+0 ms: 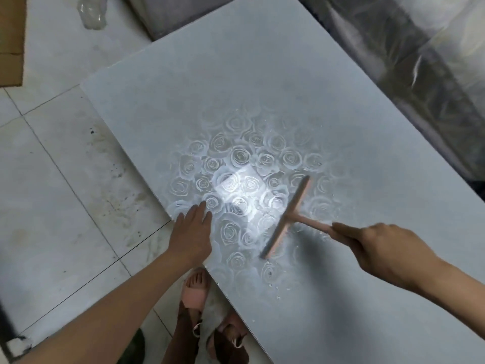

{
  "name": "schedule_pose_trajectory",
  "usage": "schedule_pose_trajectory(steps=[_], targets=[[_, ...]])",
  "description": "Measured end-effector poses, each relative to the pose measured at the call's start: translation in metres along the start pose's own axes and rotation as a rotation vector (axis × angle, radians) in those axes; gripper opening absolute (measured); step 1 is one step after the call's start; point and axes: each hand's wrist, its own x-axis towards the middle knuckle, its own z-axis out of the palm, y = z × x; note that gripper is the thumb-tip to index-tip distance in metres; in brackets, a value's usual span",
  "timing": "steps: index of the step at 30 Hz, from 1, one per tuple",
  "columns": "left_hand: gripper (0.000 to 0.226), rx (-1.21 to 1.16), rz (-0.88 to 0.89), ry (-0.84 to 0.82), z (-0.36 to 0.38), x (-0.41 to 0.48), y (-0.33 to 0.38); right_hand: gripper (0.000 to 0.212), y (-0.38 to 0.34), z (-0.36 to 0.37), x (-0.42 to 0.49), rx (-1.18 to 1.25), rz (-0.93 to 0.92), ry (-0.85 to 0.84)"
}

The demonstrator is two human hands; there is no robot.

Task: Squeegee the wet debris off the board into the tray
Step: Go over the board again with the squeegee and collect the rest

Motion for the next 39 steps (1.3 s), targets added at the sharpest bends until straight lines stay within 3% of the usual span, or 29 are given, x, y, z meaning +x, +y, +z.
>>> schedule_pose_trajectory(steps=[6,10,16,20,23,28,31,39], targets=[[0.066,0.098,0.052,-0.070,0.000,0.016,0.017,0.031,-0.014,-0.023,0.017,0.144,0.022,0.180],[0.066,0.069,0.020,-0.147,-0.001,0.021,0.019,0.024,-0.037,-0.019,0.055,0.171,0.099,0.115],[0.064,0.142,0.030,-0.247,-0.018,0.025,0.026,0.025,-0.023,0.035,-0.032,0.227,0.199,0.060],[0.055,0.123,0.027,-0.211,-0.040,0.026,0.031,0.034,-0.013,0.023,-0.055,0.349,0.264,0.105],[0.063,0.057,0.021,-0.129,-0.059,0.030,0.035,0.032,-0.012,0.000,-0.050,0.464,0.246,0.211],[0.056,-0.030,0.033,0.032,-0.101,0.050,0.035,0.014,-0.009,-0.039,-0.007,0.685,0.199,0.127],[0.054,-0.006,0.041,0.014,-0.126,0.071,0.026,0.007,-0.011,-0.057,0.020,0.756,0.205,0.132],[0.056,0.052,0.159,-0.029,-0.209,0.170,-0.011,0.015,0.006,-0.129,0.155,0.819,0.349,0.050]])
